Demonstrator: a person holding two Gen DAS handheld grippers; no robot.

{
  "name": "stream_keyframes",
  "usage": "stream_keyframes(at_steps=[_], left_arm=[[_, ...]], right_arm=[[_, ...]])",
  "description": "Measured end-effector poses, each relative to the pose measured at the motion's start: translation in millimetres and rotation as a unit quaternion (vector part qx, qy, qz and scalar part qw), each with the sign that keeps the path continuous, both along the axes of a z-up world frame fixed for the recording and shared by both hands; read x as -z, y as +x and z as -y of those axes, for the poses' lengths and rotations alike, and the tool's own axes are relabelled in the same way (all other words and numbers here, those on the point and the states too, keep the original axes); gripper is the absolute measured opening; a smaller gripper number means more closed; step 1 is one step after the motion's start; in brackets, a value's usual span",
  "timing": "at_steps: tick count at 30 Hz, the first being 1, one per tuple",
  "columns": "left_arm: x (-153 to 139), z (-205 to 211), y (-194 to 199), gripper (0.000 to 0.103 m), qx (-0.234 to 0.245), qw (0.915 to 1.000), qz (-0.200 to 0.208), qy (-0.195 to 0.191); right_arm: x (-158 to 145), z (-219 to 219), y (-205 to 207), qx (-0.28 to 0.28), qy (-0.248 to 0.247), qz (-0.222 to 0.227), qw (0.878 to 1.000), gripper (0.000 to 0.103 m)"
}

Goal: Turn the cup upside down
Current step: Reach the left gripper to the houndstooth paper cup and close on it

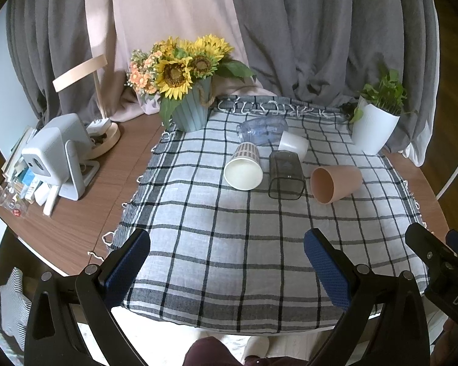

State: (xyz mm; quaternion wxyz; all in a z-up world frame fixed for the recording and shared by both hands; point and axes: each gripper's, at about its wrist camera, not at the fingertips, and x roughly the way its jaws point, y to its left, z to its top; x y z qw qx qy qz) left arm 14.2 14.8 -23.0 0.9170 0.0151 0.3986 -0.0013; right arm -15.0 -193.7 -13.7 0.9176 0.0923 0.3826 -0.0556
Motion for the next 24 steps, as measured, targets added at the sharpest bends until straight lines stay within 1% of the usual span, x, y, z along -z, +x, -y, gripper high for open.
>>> stream_keyframes(at_steps=[5, 8, 11, 14, 16, 21, 24], left_arm=[[7.3, 0.8, 16.4, 0.103, 0.006, 0.9994, -0.032, 0.010], [13.5, 0.2, 32.6, 0.103, 0.015, 0.9979, -0.062, 0.004], [19.3, -3.8, 56.1, 0.103, 0.024, 0.9953, -0.093, -0.008], [23.1, -8.4, 79.1, 0.103, 0.024, 0.9942, -0.105, -0.007], [26.8, -9.8, 97.6, 0.103, 0.032, 0.9924, -0.119, -0.004], [36.1, -8.5, 141.1, 0.103, 0.061, 0.9868, -0.150, -0.008], [43.0, -4.6, 170.0, 0.102, 0.079, 0.9825, -0.169, -0.005]], right_arm=[[7.5, 0.4, 10.8, -0.003, 0.014, -0.019, 1.000, 0.099], [14.3, -0.3, 22.1, 0.001, 0.024, -0.035, 0.999, 0.099], [21.5, 1.5, 36.0, 0.020, 0.039, -0.051, 0.998, 0.099], [29.2, 4.8, 53.0, 0.044, 0.059, -0.071, 0.995, 0.099], [33.3, 6.6, 64.6, 0.061, 0.070, -0.079, 0.993, 0.099], [36.7, 6.9, 93.2, 0.094, 0.083, -0.084, 0.989, 0.099], [37.2, 6.2, 112.1, 0.113, 0.080, -0.087, 0.987, 0.099]])
